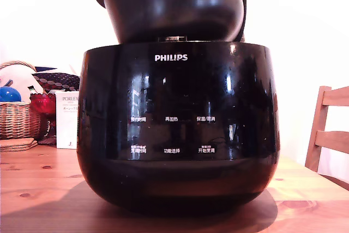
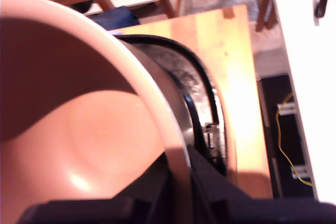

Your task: Place the pot you are holding inside the rice cooker

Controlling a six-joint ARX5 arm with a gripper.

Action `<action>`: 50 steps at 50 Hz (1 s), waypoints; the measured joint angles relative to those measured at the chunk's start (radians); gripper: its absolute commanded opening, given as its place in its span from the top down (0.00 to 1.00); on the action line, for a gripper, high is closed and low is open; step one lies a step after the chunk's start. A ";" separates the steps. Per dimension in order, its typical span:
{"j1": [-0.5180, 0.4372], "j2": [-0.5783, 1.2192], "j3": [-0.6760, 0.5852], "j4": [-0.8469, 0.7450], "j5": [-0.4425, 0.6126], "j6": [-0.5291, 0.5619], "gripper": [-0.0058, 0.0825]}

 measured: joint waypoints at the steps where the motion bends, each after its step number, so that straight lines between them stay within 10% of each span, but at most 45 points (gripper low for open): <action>1: 0.000 0.007 0.000 0.001 -0.010 0.000 0.96; 50: -0.041 0.180 0.006 -0.014 -0.095 0.087 0.96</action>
